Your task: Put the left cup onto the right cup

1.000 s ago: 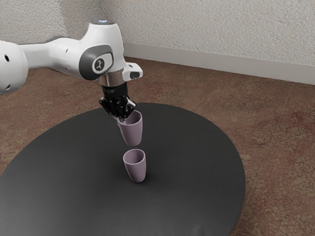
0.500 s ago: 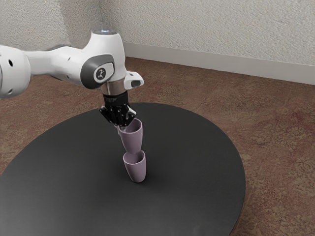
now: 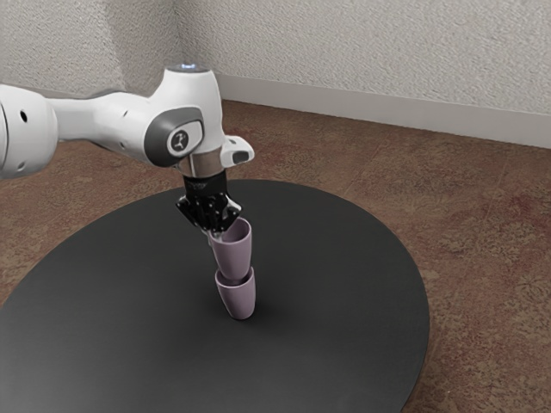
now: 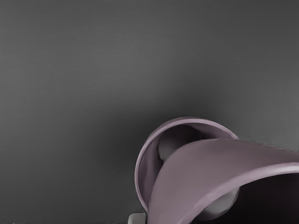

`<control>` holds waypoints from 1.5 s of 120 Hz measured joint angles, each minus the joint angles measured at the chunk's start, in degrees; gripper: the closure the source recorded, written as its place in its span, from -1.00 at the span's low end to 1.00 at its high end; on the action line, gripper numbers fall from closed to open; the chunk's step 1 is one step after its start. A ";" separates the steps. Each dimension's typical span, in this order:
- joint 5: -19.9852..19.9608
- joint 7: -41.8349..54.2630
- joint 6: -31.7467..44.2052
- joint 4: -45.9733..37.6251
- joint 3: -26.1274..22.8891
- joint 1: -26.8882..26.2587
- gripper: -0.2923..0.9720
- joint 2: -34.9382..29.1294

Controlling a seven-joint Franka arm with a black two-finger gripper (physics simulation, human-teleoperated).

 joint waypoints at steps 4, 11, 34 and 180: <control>-0.02 -0.10 0.21 -0.40 0.00 0.03 0.70 0.00; -0.05 -0.27 0.53 -0.80 0.00 0.08 0.70 0.00; -0.13 -0.75 1.30 -1.58 -0.01 0.09 0.70 0.06; 4.28 1.86 -11.46 18.24 0.47 2.47 -0.53 0.04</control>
